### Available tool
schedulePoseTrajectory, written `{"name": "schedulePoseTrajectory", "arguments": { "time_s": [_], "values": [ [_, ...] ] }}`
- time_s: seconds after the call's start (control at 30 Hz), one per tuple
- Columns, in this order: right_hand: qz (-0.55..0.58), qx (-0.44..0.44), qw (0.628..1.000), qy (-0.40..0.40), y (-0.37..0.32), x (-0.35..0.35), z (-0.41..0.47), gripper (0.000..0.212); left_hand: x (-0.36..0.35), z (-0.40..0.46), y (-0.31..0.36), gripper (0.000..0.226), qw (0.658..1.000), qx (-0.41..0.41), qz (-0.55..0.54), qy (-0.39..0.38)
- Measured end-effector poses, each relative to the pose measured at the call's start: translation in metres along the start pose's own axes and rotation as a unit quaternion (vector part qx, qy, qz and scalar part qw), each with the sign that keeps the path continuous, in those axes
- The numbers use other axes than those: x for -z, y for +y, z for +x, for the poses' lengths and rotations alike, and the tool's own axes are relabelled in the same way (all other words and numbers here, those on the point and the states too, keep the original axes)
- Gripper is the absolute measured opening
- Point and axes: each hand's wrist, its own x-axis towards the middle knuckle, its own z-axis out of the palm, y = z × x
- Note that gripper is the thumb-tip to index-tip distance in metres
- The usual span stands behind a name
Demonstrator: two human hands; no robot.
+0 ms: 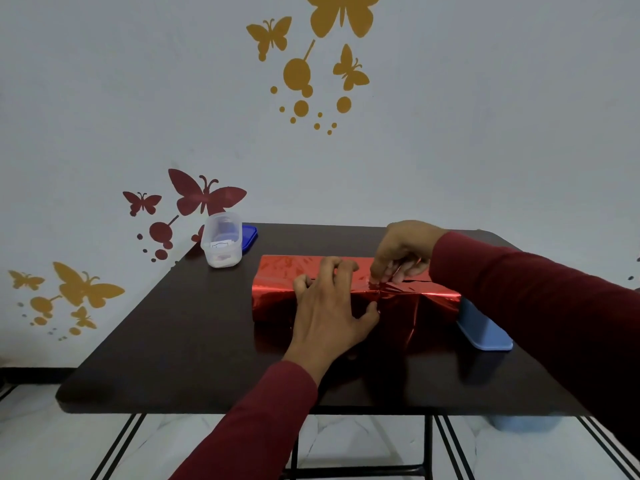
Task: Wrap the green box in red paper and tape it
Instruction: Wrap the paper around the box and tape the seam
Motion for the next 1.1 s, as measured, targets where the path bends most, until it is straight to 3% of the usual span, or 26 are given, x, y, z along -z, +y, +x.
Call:
{"name": "schedulePoseTrajectory", "arguments": {
  "time_s": [0.3, 0.43, 0.7, 0.83, 0.93, 1.1],
  "values": [
    [-0.074, -0.024, 0.997, 0.002, -0.003, 0.005, -0.004, 0.03, 0.0, 0.0, -0.001, 0.064, 1.0, -0.001, 0.0, -0.003],
    [-0.114, -0.053, 0.992, -0.013, 0.0, 0.006, -0.006, 0.048, 0.0, 0.001, -0.001, 0.064, 1.0, 0.001, -0.003, -0.004],
    [-0.221, -0.063, 0.962, 0.147, 0.022, 0.017, -0.011, 0.064, 0.0, 0.001, -0.002, 0.064, 1.0, 0.004, -0.012, -0.008],
    [-0.241, -0.024, 0.942, 0.232, 0.041, 0.017, -0.014, 0.046, 0.0, 0.0, -0.002, 0.065, 1.0, 0.006, -0.012, -0.01],
    [-0.201, 0.015, 0.934, 0.294, 0.041, 0.014, -0.015, 0.043, 0.0, 0.0, -0.002, 0.065, 1.0, 0.005, -0.01, -0.008],
    [-0.098, 0.017, 0.965, 0.241, 0.042, -0.008, -0.007, 0.058, 0.0, 0.0, -0.001, 0.064, 1.0, 0.007, -0.005, -0.008]
  ]
}}
